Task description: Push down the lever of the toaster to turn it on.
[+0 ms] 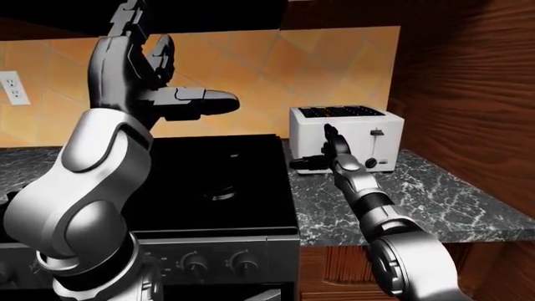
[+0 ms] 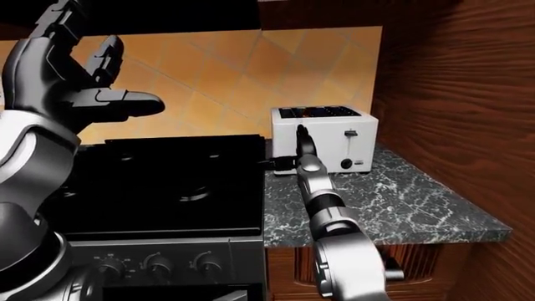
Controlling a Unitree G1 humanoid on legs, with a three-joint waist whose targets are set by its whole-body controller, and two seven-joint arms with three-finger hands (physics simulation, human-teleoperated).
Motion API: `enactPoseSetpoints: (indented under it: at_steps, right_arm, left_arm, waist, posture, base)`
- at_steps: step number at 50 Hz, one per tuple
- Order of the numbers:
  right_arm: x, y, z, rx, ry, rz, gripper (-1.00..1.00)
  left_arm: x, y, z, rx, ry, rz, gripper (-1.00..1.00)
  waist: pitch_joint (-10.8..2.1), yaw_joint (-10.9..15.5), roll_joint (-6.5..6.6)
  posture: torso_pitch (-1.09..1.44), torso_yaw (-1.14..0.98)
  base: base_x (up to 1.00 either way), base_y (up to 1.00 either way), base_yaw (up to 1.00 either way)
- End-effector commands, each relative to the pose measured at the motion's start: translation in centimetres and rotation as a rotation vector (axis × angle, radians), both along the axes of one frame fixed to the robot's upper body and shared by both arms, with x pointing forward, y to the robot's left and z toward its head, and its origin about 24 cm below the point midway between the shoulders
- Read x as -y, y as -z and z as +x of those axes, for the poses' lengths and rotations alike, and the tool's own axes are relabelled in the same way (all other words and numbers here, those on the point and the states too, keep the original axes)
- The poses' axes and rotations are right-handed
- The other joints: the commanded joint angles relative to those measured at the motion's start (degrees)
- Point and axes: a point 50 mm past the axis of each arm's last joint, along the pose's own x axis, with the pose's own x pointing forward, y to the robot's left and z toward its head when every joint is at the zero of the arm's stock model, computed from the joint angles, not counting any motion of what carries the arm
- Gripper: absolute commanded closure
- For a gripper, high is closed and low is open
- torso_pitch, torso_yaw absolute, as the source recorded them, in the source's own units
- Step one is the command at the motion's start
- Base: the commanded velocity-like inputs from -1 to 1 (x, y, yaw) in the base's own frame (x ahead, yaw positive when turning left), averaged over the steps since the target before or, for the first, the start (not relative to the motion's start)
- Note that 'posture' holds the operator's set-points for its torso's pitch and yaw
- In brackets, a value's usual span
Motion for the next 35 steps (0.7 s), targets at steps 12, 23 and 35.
enactPoseSetpoints:
  at_steps: [12,23,35]
  right_arm:
    - [0.68,0.19,-0.03,-0.037,0.03,-0.002,-1.0]
    - [0.86,0.29,-0.07,-0.05,0.033,0.002,-1.0]
    - [0.89,0.29,-0.07,-0.056,0.035,0.004,-1.0]
  left_arm:
    - [-0.08,-1.12,-0.32,0.058,-0.005,-0.006,-1.0]
    - [-0.13,-1.16,-0.27,0.058,-0.005,-0.007,-1.0]
    - [-0.14,-1.2,-0.28,0.059,-0.006,-0.009,-1.0]
  waist:
    - [0.56,-0.02,0.27]
    - [0.63,0.05,0.3]
    - [0.65,0.14,0.27]
  posture:
    - [-0.64,0.0]
    - [-0.64,0.0]
    - [-0.64,0.0]
  base:
    - [0.0,0.0,0.0]
    - [0.0,0.0,0.0]
    - [0.0,0.0,0.0]
